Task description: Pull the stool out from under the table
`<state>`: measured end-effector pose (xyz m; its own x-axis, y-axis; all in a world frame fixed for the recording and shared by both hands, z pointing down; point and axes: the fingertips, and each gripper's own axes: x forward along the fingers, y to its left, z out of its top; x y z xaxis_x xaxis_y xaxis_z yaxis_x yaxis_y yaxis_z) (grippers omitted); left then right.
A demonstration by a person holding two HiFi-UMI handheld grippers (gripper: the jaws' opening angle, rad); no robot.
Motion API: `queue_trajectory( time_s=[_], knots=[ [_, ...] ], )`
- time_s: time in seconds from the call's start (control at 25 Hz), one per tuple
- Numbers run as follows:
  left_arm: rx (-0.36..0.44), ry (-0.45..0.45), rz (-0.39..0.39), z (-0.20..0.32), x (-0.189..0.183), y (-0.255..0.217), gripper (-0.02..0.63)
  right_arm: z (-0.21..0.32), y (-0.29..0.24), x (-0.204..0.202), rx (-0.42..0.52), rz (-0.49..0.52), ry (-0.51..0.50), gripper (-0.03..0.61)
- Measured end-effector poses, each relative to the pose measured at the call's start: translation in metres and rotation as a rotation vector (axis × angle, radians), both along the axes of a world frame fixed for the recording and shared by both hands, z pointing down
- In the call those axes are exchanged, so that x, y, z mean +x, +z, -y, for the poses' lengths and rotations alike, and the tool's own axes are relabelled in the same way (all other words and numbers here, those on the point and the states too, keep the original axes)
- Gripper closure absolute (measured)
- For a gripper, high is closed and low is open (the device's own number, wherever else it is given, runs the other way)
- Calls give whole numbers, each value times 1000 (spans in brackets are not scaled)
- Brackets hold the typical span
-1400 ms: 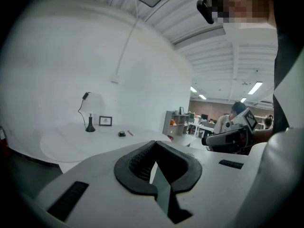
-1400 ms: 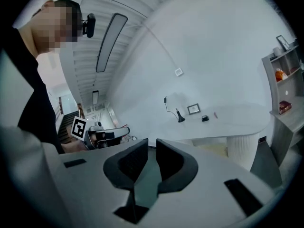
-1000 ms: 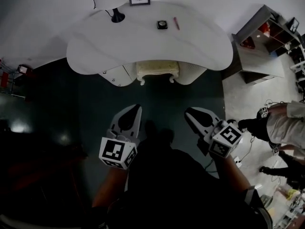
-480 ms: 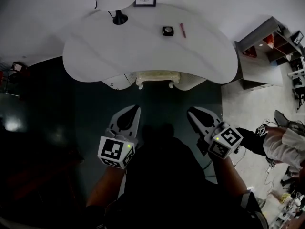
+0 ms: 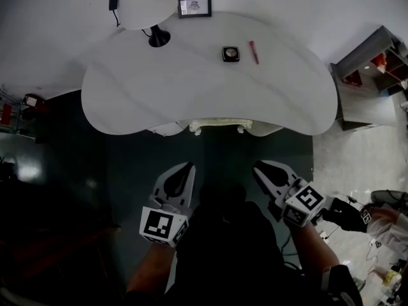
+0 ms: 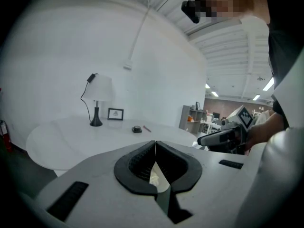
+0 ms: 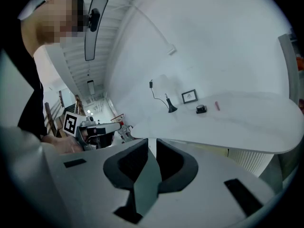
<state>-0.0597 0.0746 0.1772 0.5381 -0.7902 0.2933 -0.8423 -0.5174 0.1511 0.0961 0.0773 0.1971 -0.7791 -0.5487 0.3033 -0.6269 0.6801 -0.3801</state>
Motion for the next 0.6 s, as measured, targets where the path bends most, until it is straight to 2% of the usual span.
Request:
queue_trajectory(
  time_s=[0.16, 0.44, 0.6],
  knots=[
    [13, -40, -19, 28, -6, 49, 600, 33, 47, 1, 19, -3, 33, 558],
    [65, -17, 1, 66, -22, 154, 600, 78, 134, -2, 102, -2, 71, 558],
    [87, -21, -3, 81, -22, 212, 598, 84, 185, -7, 158, -28, 26, 558]
  ],
)
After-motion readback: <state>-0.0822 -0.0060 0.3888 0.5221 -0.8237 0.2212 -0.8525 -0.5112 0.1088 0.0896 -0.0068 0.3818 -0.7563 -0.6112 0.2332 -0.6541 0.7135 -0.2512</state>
